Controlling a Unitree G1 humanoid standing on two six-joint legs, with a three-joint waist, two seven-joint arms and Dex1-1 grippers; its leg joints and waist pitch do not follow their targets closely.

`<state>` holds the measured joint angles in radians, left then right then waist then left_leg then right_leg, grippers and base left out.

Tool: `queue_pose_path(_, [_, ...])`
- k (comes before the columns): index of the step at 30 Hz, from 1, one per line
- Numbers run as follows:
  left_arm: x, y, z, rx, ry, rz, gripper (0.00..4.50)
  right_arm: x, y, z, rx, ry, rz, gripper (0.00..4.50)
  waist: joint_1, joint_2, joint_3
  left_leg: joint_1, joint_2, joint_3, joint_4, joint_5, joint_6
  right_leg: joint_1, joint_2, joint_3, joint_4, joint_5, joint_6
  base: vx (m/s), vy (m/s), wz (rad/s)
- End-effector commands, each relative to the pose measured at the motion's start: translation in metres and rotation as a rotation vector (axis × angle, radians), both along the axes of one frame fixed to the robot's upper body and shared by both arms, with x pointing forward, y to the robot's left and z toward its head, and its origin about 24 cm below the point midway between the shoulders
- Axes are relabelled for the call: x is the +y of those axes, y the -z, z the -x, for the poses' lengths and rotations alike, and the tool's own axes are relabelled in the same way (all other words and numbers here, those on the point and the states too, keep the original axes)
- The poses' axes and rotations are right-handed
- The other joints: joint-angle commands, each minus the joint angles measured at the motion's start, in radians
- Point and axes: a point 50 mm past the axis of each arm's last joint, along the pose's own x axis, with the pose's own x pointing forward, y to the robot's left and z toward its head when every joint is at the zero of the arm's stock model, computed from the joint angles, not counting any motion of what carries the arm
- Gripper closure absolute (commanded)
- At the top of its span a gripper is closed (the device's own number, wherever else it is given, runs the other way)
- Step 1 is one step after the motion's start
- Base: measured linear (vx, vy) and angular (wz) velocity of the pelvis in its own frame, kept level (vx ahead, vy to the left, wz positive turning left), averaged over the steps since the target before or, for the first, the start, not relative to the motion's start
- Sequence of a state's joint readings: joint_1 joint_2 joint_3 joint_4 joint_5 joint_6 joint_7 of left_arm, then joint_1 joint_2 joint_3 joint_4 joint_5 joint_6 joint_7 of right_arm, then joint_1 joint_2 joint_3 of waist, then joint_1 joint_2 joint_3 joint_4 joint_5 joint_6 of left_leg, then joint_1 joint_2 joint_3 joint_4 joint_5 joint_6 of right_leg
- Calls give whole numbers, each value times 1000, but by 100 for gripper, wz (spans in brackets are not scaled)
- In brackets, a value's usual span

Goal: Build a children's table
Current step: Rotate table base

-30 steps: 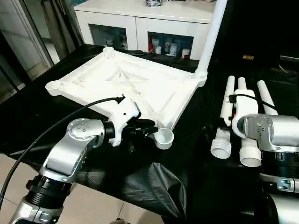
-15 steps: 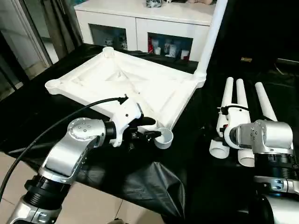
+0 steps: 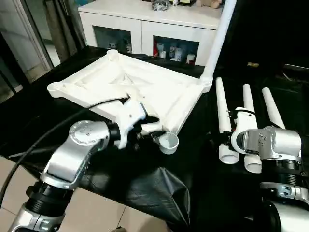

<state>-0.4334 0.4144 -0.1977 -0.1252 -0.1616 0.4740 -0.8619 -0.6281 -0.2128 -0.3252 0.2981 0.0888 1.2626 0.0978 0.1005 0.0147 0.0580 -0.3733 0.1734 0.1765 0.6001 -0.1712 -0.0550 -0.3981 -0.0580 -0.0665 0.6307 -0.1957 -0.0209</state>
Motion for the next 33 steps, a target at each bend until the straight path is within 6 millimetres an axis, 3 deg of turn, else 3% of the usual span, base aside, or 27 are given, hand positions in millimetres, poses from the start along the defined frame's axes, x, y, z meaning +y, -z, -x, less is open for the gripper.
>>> queue_pose_path(1, [1, -6, -3, -20, -14, 22, 229, -3, 2, 1, -14, 29, -8, 243, 1, 4, -68, 18, 46, -21, -71, -184, -63, 45, -84, 57, -82, -219, -129, 0, 0, 0])
queue_pose_path(5, [-2, -10, -6, 18, -22, 118, 229, -1, 1, -2, -107, 64, -54, 252, 2, 5, -70, 18, 45, -20, -69, -189, -61, 46, -86, 57, -84, -198, -143, 0, 0, 0])
queue_pose_path(6, [-4, -11, -8, 27, -34, 157, 200, 0, -2, -4, -167, 70, -47, 255, 3, 5, -72, 17, 44, -20, -69, -185, -60, 47, -85, 56, -81, -191, -145, 0, 0, 0])
queue_pose_path(9, [-5, -13, -10, 31, -48, 190, 181, 0, -8, -7, -242, 65, -37, 256, 3, 5, -70, 17, 45, -22, -71, -191, -52, 48, -83, 54, -82, -193, -146, 0, 0, 0])
queue_pose_path(15, [-11, -32, -26, 45, -146, 358, 143, 6, -49, -19, -627, 58, -127, 257, 6, 0, -72, 12, 45, -20, -68, -173, -25, 51, -86, 54, -83, -194, -138, 0, 0, 0])
queue_pose_path(16, [-15, -43, -30, 59, -147, 430, 136, 8, -65, -20, -760, 65, -186, 257, 7, 2, -72, 12, 45, -20, -67, -164, -18, 49, -86, 54, -83, -182, -143, 0, 0, 0])
queue_pose_path(17, [-15, -43, -30, 59, -147, 430, 127, 8, -65, -20, -760, 65, -186, 257, 7, 2, -73, 12, 44, -16, -64, -166, -13, 49, -86, 55, -82, -174, -149, 0, 0, 0])
queue_pose_path(18, [-18, -52, -33, 76, -142, 492, 119, 10, -79, -20, -871, 64, -238, 257, 10, 3, -74, 10, 44, -18, -64, -153, -3, 49, -85, 53, -80, -153, -160, 0, 0, 0])
queue_pose_path(19, [-24, -62, -36, 107, -129, 559, 113, 15, -96, -18, -988, 25, -308, 257, 8, 2, -74, 10, 43, -16, -62, -155, 1, 50, -84, 53, -78, -145, -166, 0, 0, 0])
queue_pose_path(21, [-28, -69, -38, 138, -118, 600, 103, 20, -108, -15, -1073, -24, -351, 257, 15, 3, -78, 7, 44, -20, -60, -125, 22, 53, -82, 51, -73, -100, -175, 0, 0, 0])
queue_pose_path(22, [-34, -78, -40, 162, -82, 652, 97, 36, -120, -8, -1145, -184, -417, 257, 16, 7, -76, 6, 44, -20, -60, -112, 33, 50, -80, 50, -71, -80, -180, 0, 0, 0])
queue_pose_path(23, [-34, -78, -40, 162, -82, 652, 83, 36, -120, -8, -1145, -184, -417, 257, 15, 5, -75, 5, 41, -17, -58, -115, 42, 53, -78, 50, -73, -76, -182, 0, 0, 0])
queue_pose_path(24, [-37, -84, -41, 179, -58, 679, 72, 47, -124, -1, -1166, -307, -484, 257, 19, 2, -76, 0, 40, -17, -56, -101, 64, 58, -80, 49, -73, -63, -186, 0, 0, 0])
queue_pose_path(26, [-39, -90, -42, 202, -41, 713, 61, 57, -125, 8, -1160, -437, -569, 257, 22, 1, -76, 0, 43, -20, -56, -96, 76, 57, -83, 48, -75, -75, -187, 0, 0, 0])
queue_pose_path(32, [-44, -102, -40, 248, 21, 781, 15, 72, -119, 26, -1100, -680, -699, 257, 34, -2, -73, 3, 47, -21, -58, -127, 51, 54, -85, 47, -86, -183, -173, 0, 0, 0])
queue_pose_path(33, [-44, -106, -39, 267, 39, 822, 6, 75, -115, 30, -1066, -742, -722, 257, 37, -7, -71, 3, 47, -19, -58, -136, 47, 52, -86, 48, -90, -206, -166, 0, 0, 0])
